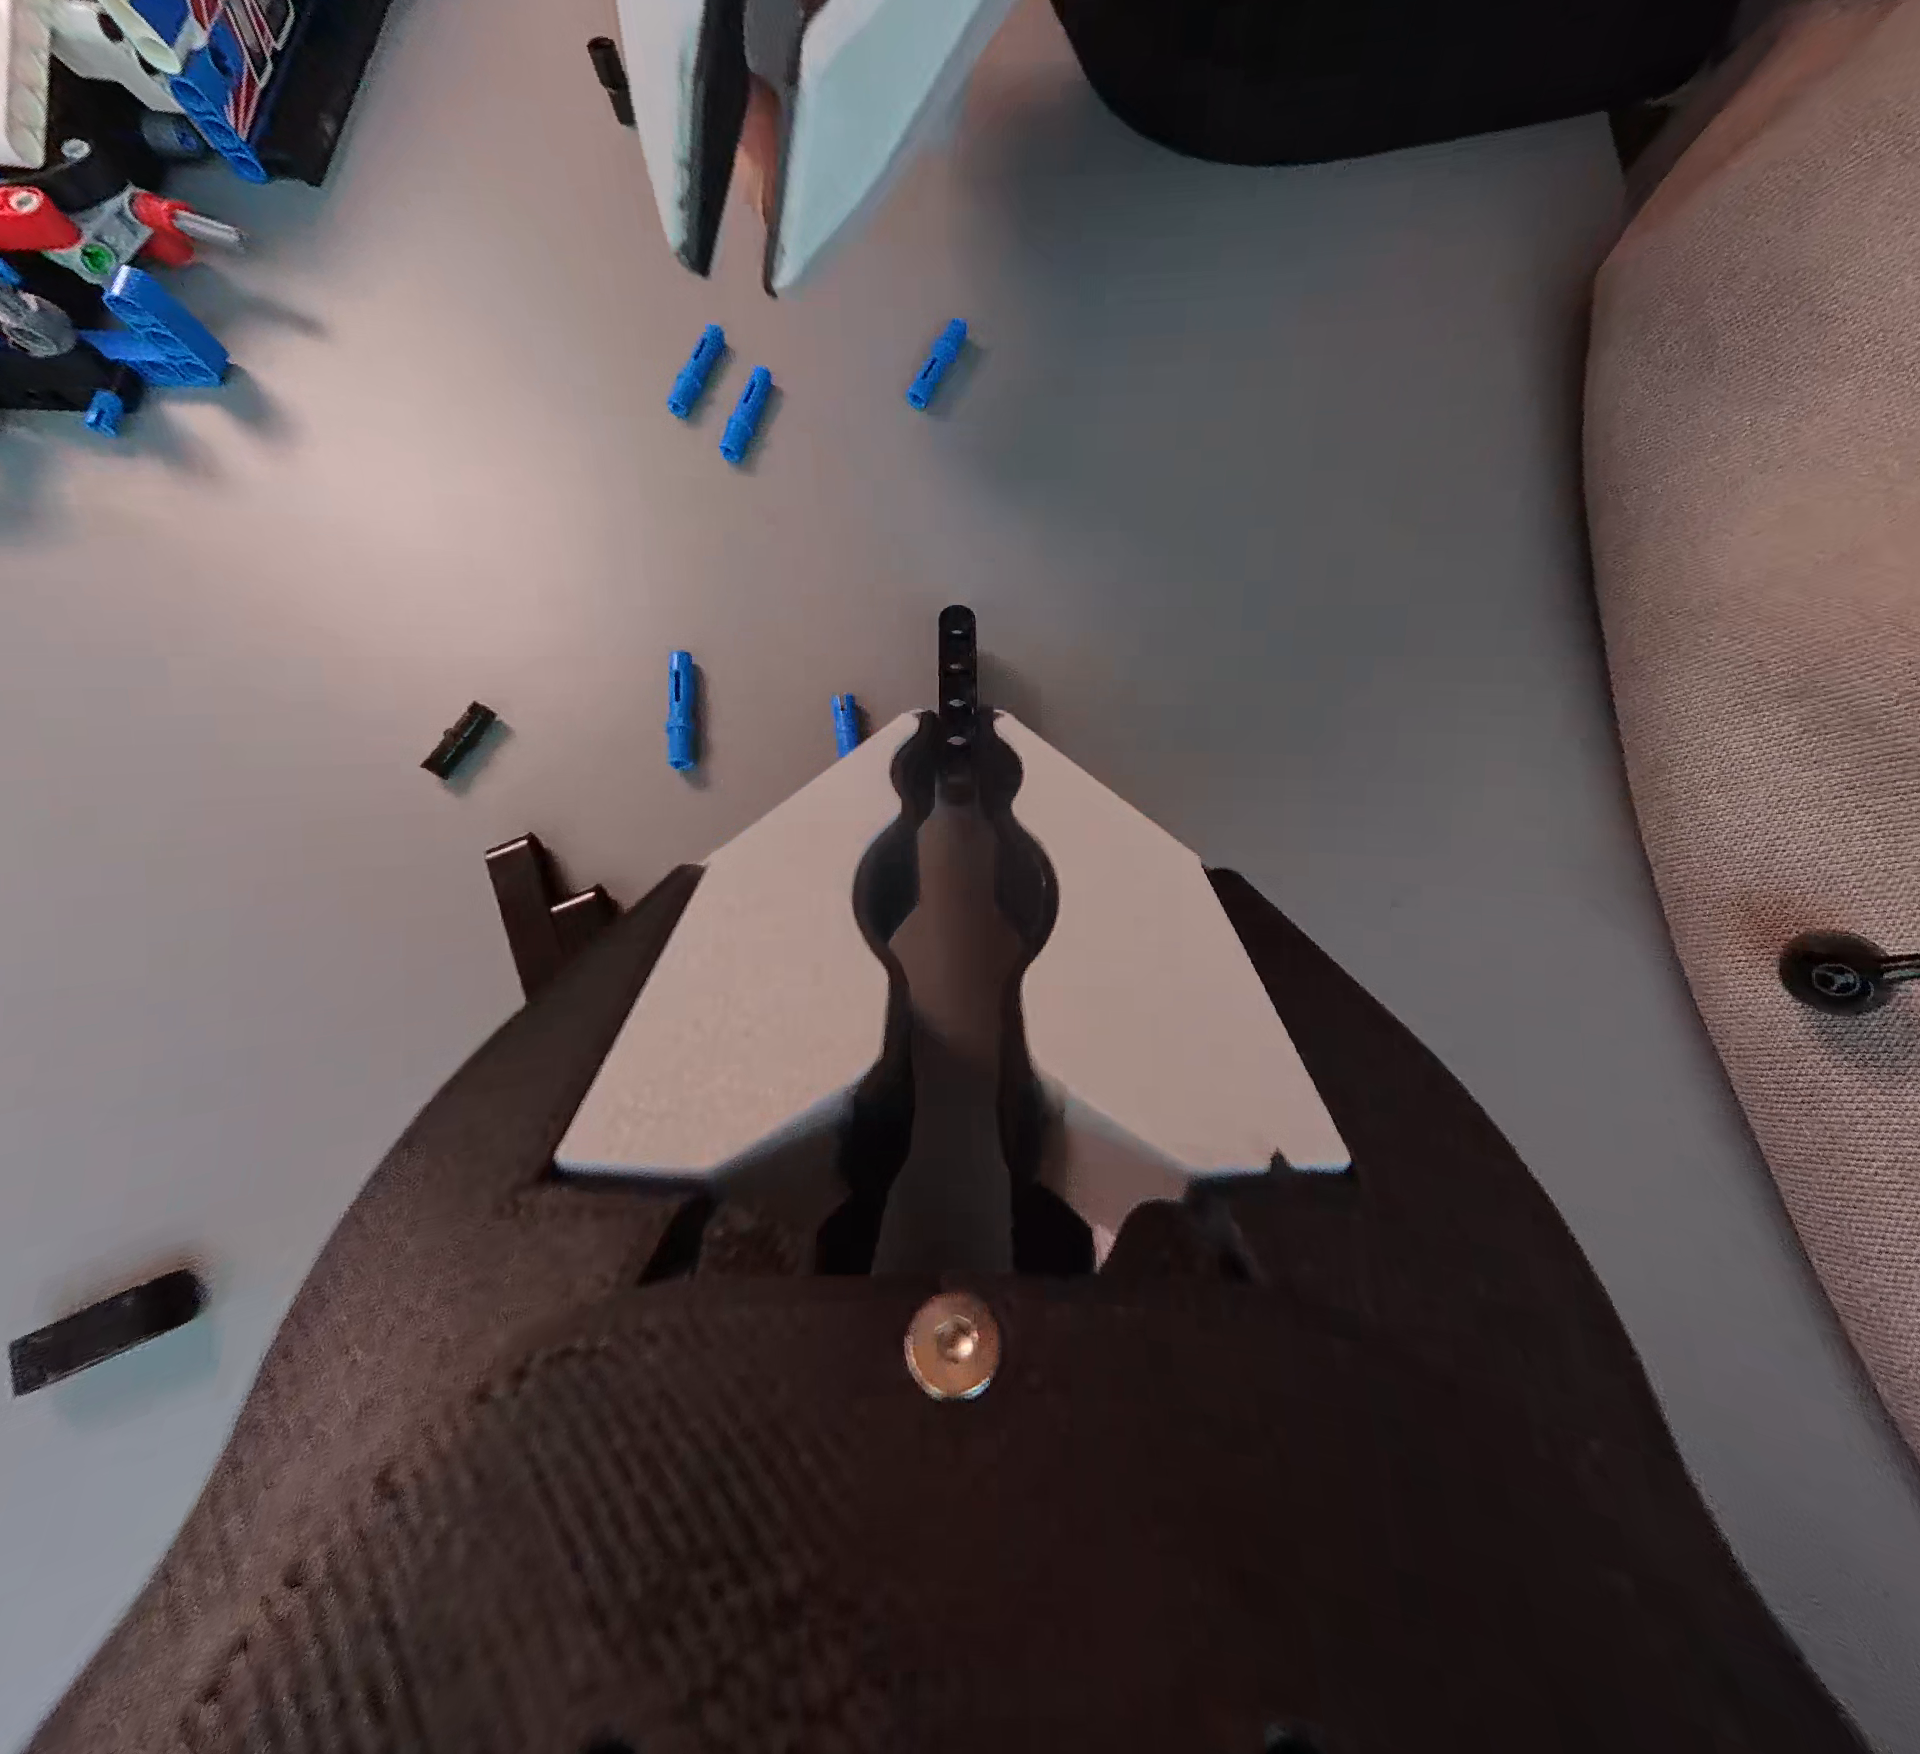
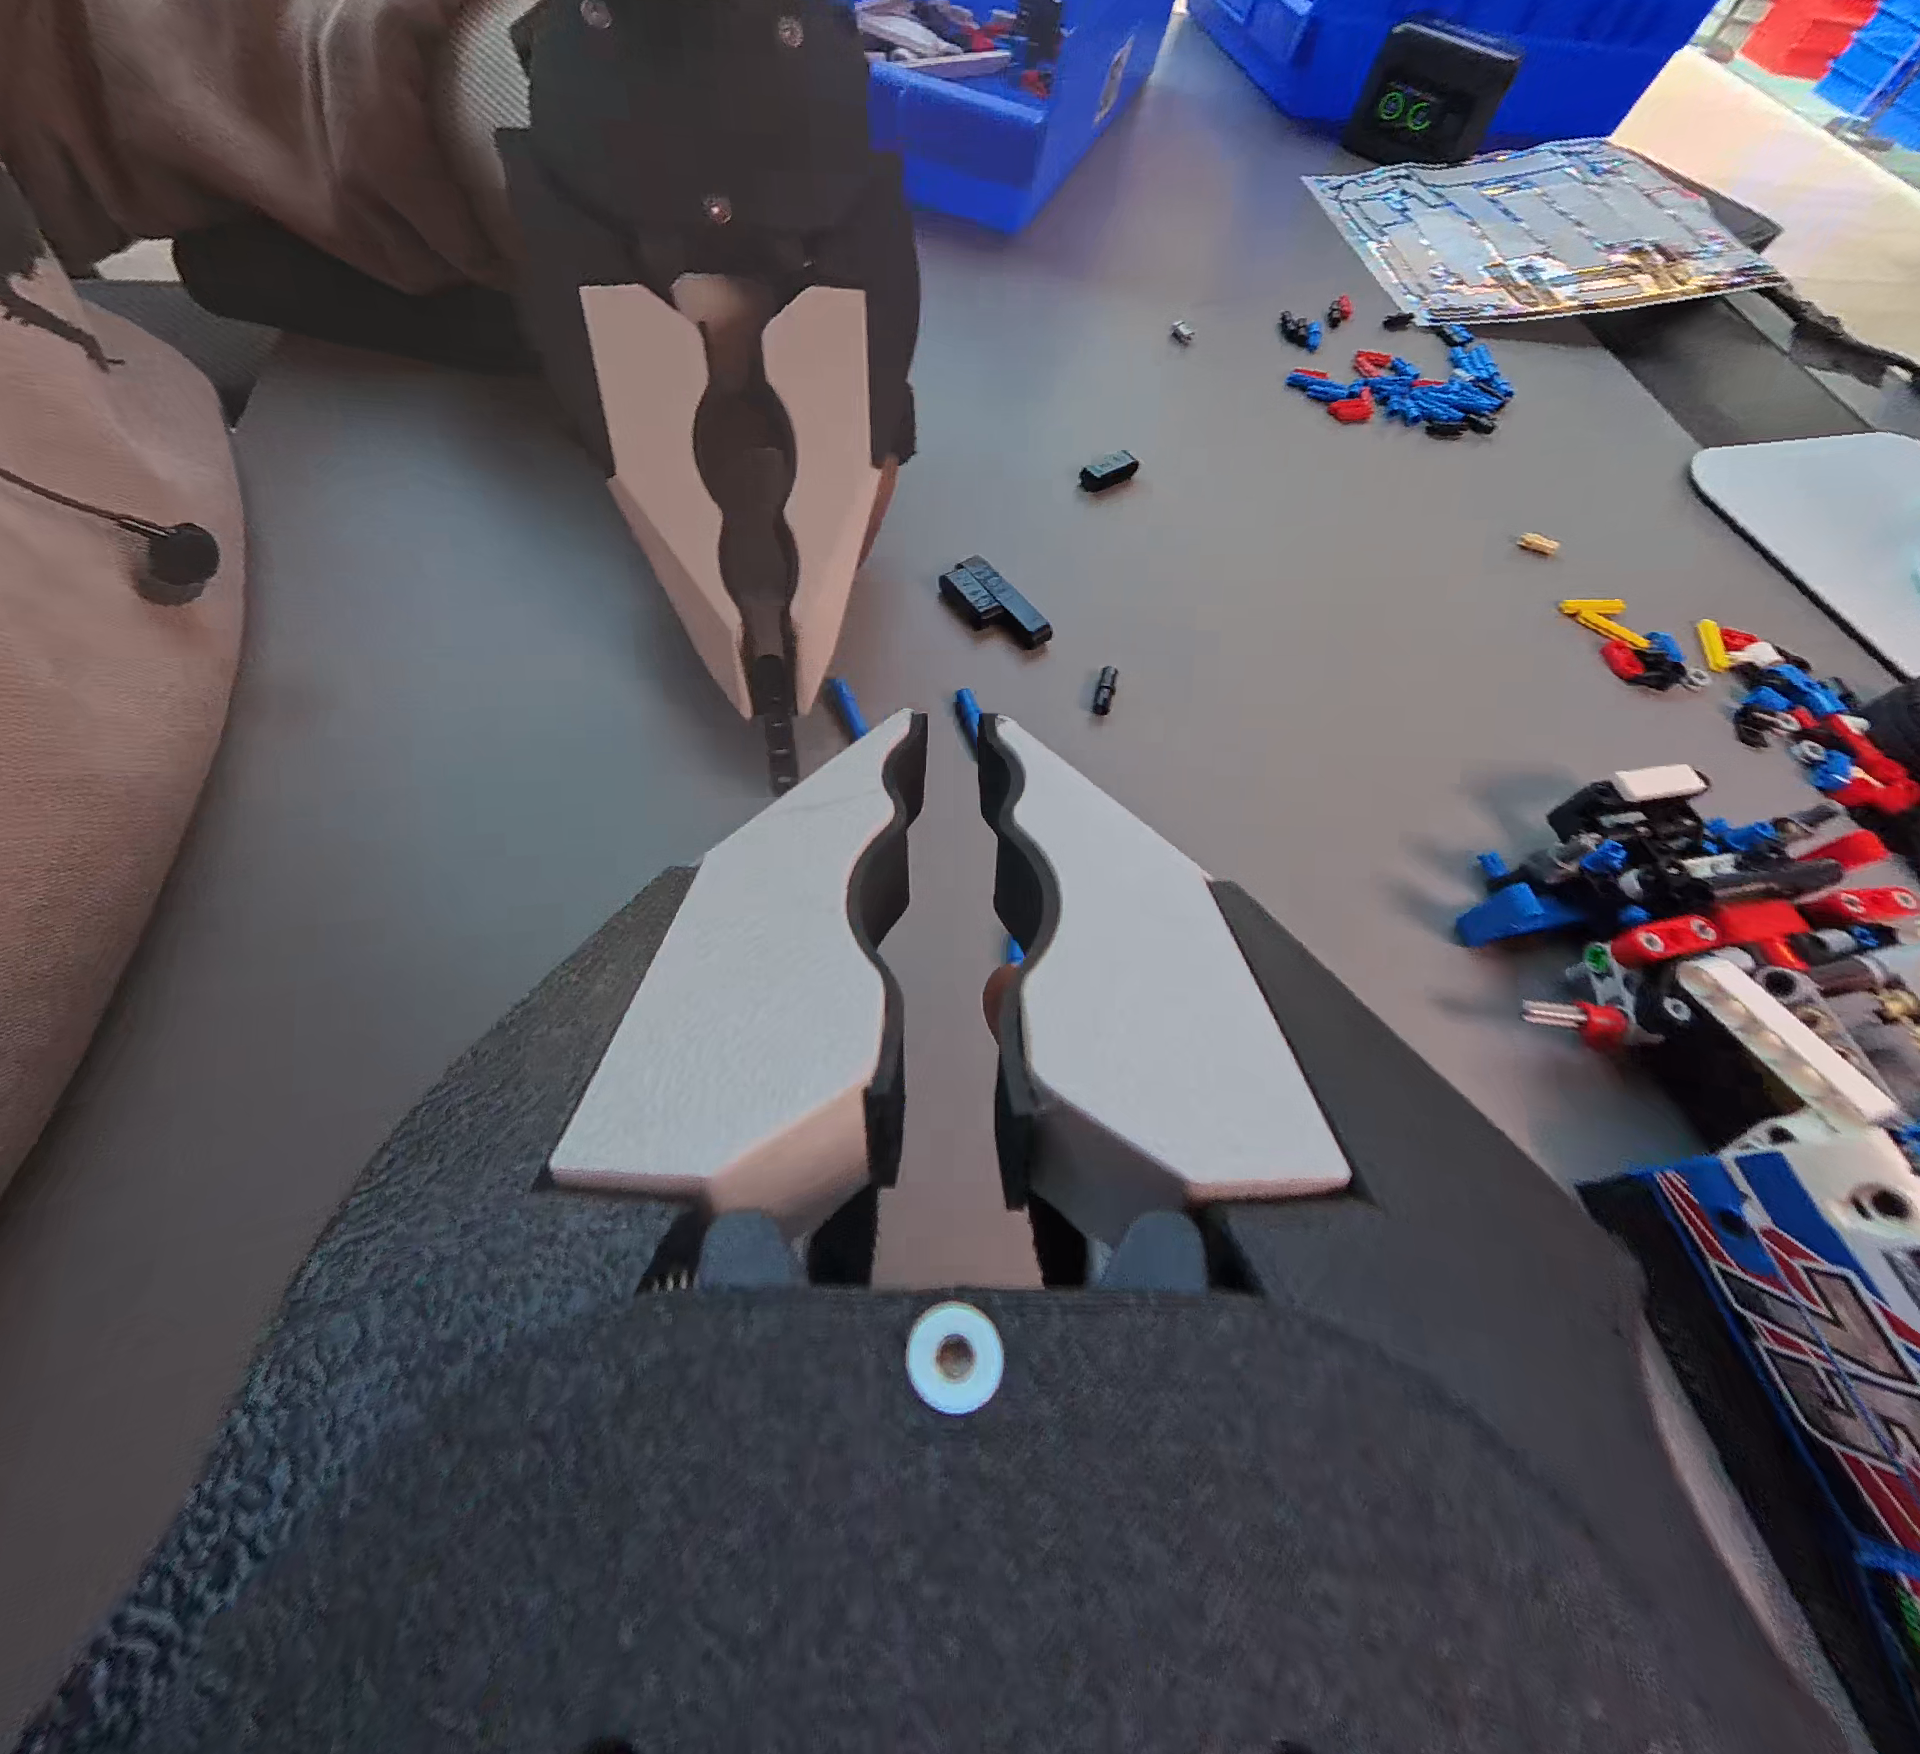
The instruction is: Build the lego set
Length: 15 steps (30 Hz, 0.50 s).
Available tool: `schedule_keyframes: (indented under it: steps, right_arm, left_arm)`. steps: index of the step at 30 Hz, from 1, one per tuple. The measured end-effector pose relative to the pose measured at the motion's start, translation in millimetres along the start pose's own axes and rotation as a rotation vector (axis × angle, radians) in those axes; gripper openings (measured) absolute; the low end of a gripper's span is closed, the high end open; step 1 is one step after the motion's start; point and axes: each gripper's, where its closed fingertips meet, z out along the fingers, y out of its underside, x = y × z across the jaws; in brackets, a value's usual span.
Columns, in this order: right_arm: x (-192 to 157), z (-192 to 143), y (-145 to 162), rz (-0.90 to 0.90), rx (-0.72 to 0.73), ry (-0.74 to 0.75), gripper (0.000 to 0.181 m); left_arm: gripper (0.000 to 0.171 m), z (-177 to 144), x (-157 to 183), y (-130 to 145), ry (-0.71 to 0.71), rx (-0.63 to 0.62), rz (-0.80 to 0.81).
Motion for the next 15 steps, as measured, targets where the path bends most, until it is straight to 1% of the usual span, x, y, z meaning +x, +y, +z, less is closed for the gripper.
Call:
schedule_keyframes:
  steps: [2,5,7,11,15]
  right_arm:
    - [7.7,-4.2,0.9,0.009,0.005,0.033,0.006]
    - [11.2,-3.2,6.8,0.018,-0.018,0.045,0.005]
    - [13.1,-2.4,11.0,0.019,-0.035,0.052,0.005]
    - [15.7,-5.1,7.9,0.059,0.004,0.044,0.006]
    - [21.4,-7.7,7.3,0.094,0.026,0.055,0.006]
  left_arm:
    - [0.006,1.8,-1.5,0.8,-0.018,-0.013,0.004]
    - [0.006,3.3,-5.3,2.6,-0.054,-0.031,0.010]
    - [0.011,3.5,-9.2,4.1,-0.087,-0.046,0.009]
    - [0.021,1.6,-8.6,4.9,-0.082,-0.052,0.008]
    - [0.020,-3.2,-5.7,6.4,-0.055,-0.049,-0.005]
